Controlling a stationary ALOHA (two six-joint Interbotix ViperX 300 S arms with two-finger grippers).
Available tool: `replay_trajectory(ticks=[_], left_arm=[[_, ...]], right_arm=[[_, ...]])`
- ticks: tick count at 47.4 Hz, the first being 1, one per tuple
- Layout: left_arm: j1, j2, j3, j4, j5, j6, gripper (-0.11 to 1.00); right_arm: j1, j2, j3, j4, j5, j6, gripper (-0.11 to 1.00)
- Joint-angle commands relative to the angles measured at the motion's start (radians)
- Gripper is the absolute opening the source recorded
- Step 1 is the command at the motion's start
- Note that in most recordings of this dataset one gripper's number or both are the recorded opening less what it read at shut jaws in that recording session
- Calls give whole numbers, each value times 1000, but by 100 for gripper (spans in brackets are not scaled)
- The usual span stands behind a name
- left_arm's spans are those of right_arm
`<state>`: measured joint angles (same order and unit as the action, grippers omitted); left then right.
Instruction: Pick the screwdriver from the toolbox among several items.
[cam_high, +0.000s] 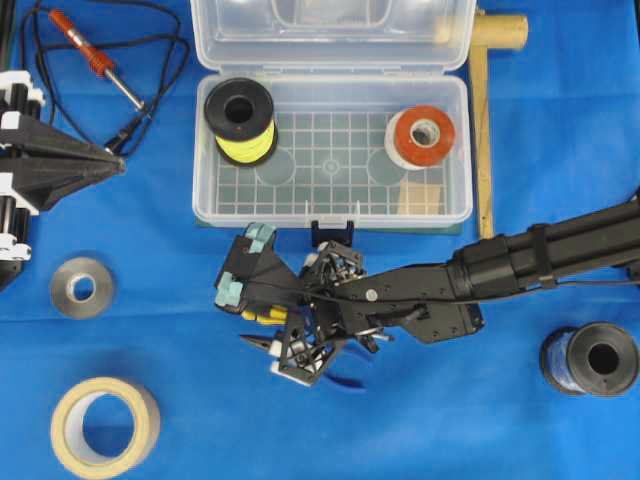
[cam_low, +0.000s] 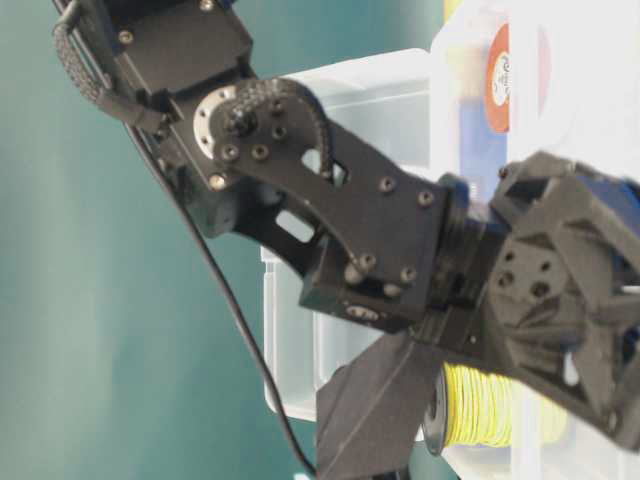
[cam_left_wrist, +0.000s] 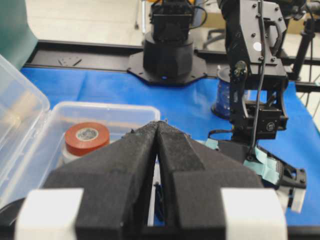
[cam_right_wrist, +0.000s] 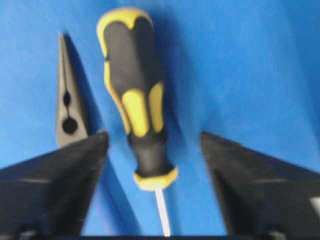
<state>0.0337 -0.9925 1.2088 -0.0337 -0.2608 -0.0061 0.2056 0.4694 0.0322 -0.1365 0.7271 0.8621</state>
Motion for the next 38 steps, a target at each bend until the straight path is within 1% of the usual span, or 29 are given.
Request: replay_trajectory(ticks=[1, 3, 8, 12, 16, 17, 19, 25, 29, 30, 38], left_arm=[[3, -2, -11, -2, 2, 2, 0], [3, -3, -9, -2, 2, 2, 0], [3, -8, -8, -2, 3, 0, 0], [3, -8, -8, -2, 3, -2, 0], [3, -8, -8, 0, 3, -6, 0], [3, -8, -8, 0, 3, -6, 0], [3, -8, -8, 0, 3, -8, 0], [3, -3, -6, -2, 3, -9, 0], [3, 0, -6, -2, 3, -9, 0], [3, 0, -6, -2, 0, -9, 0], [3, 3, -5, 0, -6, -9, 0]], right_arm=[[0, -91, -11, -15, 44, -3, 81], [2, -127, -9, -25, 69, -5, 82], [8, -218, 3, -57, 112, -5, 74], [18, -302, 23, -101, 141, -5, 76], [35, -390, 63, -155, 164, -8, 76], [41, -425, 83, -176, 167, -9, 76], [51, -474, 115, -202, 169, -11, 76], [74, -624, 235, -261, 163, 0, 76], [83, -721, 336, -285, 143, 3, 76], [84, -759, 376, -295, 129, 5, 76], [84, -976, 588, -336, 15, 9, 76]])
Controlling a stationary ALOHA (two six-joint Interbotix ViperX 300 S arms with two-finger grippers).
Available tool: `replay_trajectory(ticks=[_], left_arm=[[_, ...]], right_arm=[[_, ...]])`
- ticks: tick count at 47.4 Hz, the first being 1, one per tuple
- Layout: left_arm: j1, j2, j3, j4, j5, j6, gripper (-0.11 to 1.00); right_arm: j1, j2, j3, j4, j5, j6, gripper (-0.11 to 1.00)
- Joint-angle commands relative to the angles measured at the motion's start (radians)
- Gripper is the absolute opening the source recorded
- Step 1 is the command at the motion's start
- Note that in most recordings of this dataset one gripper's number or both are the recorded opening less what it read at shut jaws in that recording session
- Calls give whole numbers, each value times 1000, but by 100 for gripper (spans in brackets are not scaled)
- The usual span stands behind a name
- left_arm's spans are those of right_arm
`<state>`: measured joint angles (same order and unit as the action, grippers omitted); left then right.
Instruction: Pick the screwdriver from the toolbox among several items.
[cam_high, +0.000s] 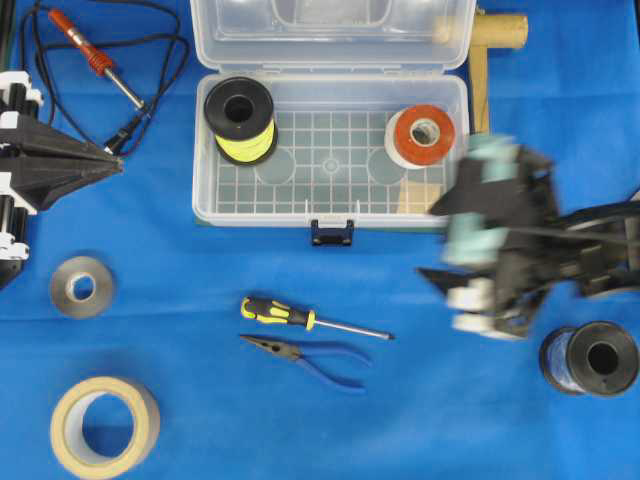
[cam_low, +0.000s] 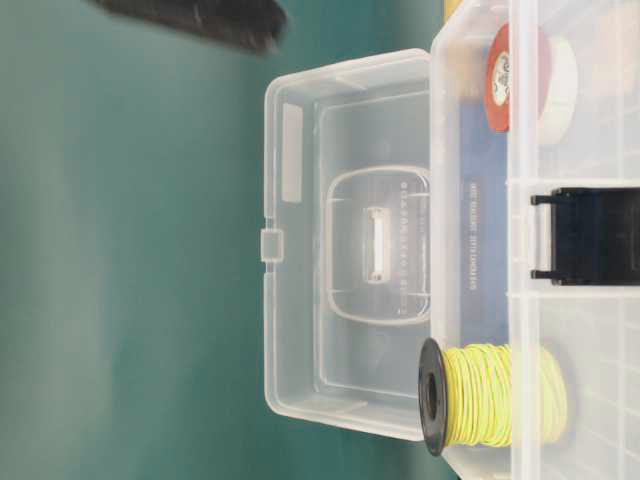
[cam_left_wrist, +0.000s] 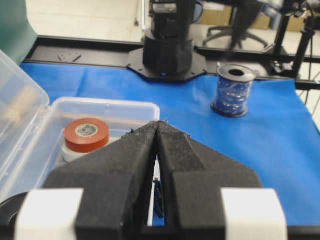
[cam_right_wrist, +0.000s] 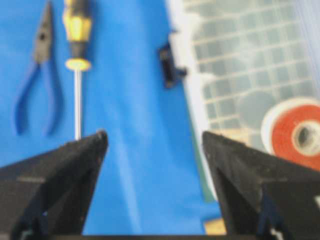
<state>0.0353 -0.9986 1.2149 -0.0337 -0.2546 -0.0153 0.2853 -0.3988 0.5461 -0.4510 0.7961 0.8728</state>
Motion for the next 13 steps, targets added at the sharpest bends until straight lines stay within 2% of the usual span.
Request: replay_trajectory(ticks=[1, 13], left_arm=[[2, 11, -9, -2, -12, 0, 0], [2, 34, -3, -2, -15, 0, 0]], right_arm=[[5, -135, 98, -29, -71, -2, 76], [5, -443, 410, -95, -201, 23, 76]])
